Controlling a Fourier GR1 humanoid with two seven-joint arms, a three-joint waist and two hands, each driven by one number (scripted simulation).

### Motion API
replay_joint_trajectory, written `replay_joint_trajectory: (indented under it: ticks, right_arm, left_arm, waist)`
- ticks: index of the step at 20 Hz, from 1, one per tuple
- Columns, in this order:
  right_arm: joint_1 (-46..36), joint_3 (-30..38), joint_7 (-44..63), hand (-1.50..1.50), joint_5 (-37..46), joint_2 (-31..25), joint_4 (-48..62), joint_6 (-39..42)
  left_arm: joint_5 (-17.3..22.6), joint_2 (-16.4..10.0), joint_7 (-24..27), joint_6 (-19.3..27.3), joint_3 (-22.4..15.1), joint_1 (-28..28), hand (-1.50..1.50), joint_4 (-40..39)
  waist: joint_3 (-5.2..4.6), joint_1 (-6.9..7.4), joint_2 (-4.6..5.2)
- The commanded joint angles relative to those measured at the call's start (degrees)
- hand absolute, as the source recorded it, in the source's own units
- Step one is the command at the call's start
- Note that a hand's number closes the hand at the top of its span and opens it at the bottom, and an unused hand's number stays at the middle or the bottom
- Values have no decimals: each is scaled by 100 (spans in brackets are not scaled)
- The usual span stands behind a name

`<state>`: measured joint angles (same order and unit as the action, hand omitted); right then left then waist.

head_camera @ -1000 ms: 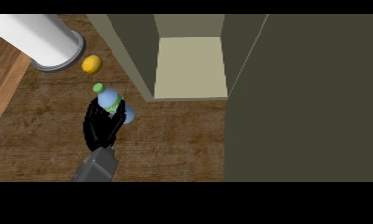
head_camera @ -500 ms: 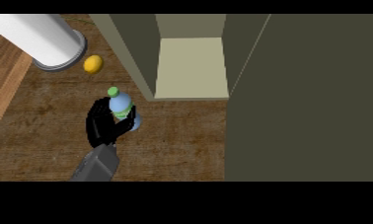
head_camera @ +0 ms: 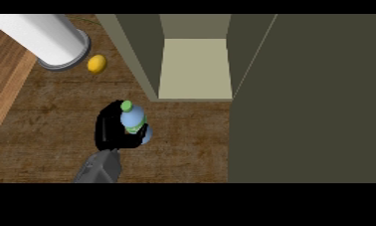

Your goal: Pick up the bottled water, place it into the cabinet and close the cabinet

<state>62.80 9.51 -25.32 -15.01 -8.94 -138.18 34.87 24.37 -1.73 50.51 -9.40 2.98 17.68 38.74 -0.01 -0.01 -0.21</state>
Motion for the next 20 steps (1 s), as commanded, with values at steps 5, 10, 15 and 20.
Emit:
replay_joint_trajectory:
  ticks: [5, 10, 15, 20]
  right_arm:
    - [-39, 36, 305, -150, -322, 125, -616, -181]
    - [234, 140, 29, -150, -425, 67, -675, 67]
    - [-240, 238, 203, -150, -610, -64, -408, -130]
    - [-44, -101, 347, -150, -343, 131, -648, -22]
  left_arm:
    - [-124, 129, -1251, 307, -734, -598, 150, 2105]
    - [123, 171, -1642, 1232, -1799, -883, 150, 3428]
    - [6, 173, -2586, 2474, -2670, -542, 150, 4496]
    - [-258, 173, -3510, 3377, -3046, -183, 150, 5182]
  waist:
    - [8, 107, -29]
    - [4, 17, -43]
    - [5, 12, -6]
    - [0, -59, 2]
